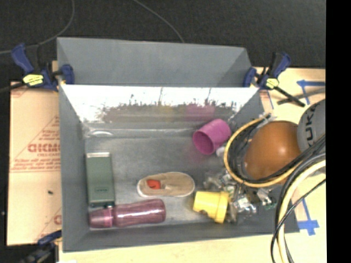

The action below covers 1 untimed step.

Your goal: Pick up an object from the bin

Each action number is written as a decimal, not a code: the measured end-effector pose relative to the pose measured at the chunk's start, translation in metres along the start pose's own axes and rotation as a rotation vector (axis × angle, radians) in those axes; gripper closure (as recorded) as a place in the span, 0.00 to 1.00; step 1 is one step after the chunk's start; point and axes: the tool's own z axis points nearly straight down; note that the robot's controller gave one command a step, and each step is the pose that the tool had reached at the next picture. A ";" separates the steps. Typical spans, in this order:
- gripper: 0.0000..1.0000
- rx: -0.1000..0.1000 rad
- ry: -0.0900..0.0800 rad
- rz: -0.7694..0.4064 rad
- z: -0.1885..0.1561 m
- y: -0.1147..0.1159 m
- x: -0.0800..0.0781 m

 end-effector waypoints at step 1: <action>1.00 0.000 0.002 -0.004 0.000 -0.001 0.002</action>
Offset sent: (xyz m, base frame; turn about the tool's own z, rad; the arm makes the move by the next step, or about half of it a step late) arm 0.0000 0.0000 0.0000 0.0000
